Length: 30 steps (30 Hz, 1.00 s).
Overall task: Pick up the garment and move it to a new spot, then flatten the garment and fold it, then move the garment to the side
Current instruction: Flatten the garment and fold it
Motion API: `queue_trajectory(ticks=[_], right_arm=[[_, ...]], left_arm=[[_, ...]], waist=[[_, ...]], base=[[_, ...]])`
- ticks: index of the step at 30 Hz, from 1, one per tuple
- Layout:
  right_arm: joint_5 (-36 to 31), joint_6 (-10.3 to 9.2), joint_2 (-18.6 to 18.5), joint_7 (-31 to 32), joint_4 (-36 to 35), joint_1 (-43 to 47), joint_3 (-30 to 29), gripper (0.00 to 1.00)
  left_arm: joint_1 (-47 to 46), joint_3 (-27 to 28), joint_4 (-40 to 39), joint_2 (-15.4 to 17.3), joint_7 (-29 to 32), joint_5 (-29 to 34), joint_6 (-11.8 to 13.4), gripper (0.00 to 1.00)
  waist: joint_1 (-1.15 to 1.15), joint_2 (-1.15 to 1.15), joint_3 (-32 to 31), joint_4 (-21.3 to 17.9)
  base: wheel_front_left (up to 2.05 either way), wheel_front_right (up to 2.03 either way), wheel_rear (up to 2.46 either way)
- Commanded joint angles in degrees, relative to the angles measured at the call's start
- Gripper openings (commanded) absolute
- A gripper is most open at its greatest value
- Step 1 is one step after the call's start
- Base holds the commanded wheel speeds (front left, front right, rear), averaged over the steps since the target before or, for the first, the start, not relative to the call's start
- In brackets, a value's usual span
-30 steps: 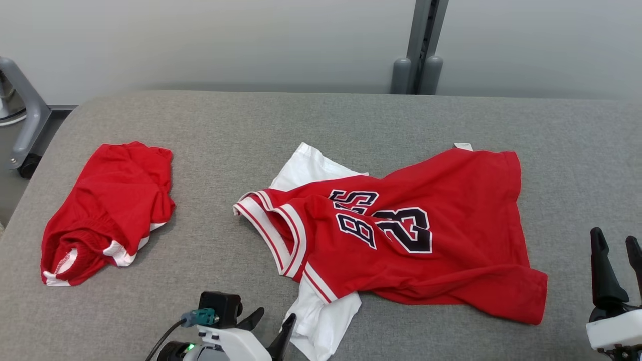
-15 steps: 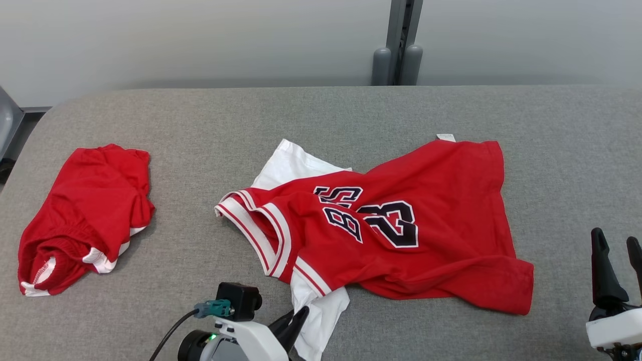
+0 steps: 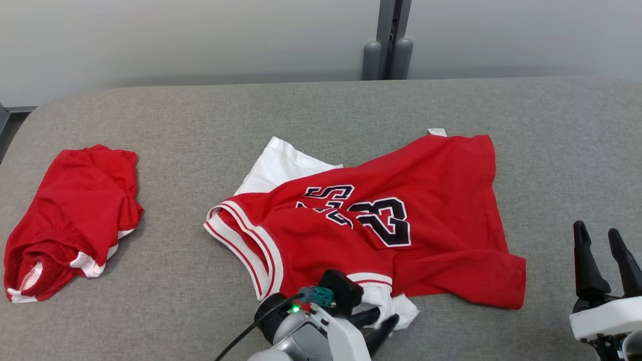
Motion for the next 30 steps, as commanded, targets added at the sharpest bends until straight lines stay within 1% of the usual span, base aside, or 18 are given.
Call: queue_trajectory(ticks=[1,3,5,9,10,12,15,18,21,23,25,28,30], right_arm=[[-0.3,0.11,-0.1,-0.1,0.3,-0.9,0.3,1.00],[-0.4,0.11,-0.1,-0.2,0.7,-1.4,0.8,1.00],[-0.4,0.11,0.0,-0.4,1.0,-1.9,1.3,1.00],[-0.3,0.11,0.1,-0.9,1.8,-1.8,1.8,1.00],[0.0,0.11,0.0,-1.2,2.2,-1.4,1.8,1.00],[0.1,0.11,0.0,-1.7,2.4,-1.1,1.7,1.00],[0.3,0.11,0.0,-2.0,2.7,-0.9,1.4,1.00],[0.3,0.11,0.0,-2.1,3.0,-1.0,1.1,1.00],[0.3,0.11,0.1,-2.1,3.0,-1.3,1.3,1.00],[0.3,0.11,0.1,-2.0,3.0,-1.6,1.5,1.00],[0.4,0.11,0.0,-2.0,3.1,-1.6,1.6,1.00],[0.4,0.11,-0.1,-2.0,3.2,-1.8,1.8,1.00],[0.4,0.11,-0.1,-1.9,3.3,-1.9,2.0,1.00]], left_arm=[[-1.4,-0.8,1.5,-0.4,0.2,0.7,-0.8,1.00],[-2.7,-1.5,5.0,-2.4,-0.8,0.8,-2.0,1.00],[-3.7,-1.5,8.2,-3.7,-2.9,1.0,-3.0,1.00],[-3.9,0.7,11.3,-5.2,-7.5,0.0,-3.6,1.00],[-3.4,1.5,11.5,-4.2,-8.4,-0.1,-3.1,1.00],[-2.3,1.7,10.7,-2.4,-8.1,0.1,-2.6,1.00],[-0.5,2.4,7.9,0.3,-7.4,-0.3,-1.1,1.00],[2.5,3.4,5.0,2.9,-5.5,-1.7,1.4,1.00],[4.8,3.6,3.6,4.7,-2.4,-3.6,3.0,1.00],[6.4,4.4,3.2,4.1,-1.1,-6.4,3.4,1.00],[7.1,4.7,4.3,3.9,0.2,-8.1,3.3,1.00],[7.2,5.7,6.4,3.5,0.1,-9.5,3.3,1.00],[7.2,6.8,8.5,2.1,-0.5,-11.5,2.8,1.00]], waist=[[0.00,0.00,0.3,-0.5],[0.00,0.00,0.7,-0.9],[0.00,0.00,0.8,-1.2],[0.00,0.00,0.8,-1.4],[0.00,0.00,0.8,-1.1],[0.00,0.00,0.7,-0.7],[0.00,0.00,0.5,0.0],[0.00,0.00,0.3,0.4],[0.00,0.00,0.4,0.5],[0.00,0.00,0.4,0.4],[0.00,0.00,0.4,0.2],[0.00,0.00,0.4,-0.1],[0.00,0.00,0.3,-0.6]], base=[[0.00,0.00,0.00],[0.00,0.00,0.00],[0.00,0.00,0.00],[0.00,0.00,0.00],[0.00,0.00,0.00],[0.00,0.00,0.00],[0.00,0.00,0.00],[0.00,0.00,0.00],[0.00,0.00,0.00],[0.00,0.00,0.00],[0.00,0.00,0.00],[0.00,0.00,0.00],[0.00,0.00,0.00]])
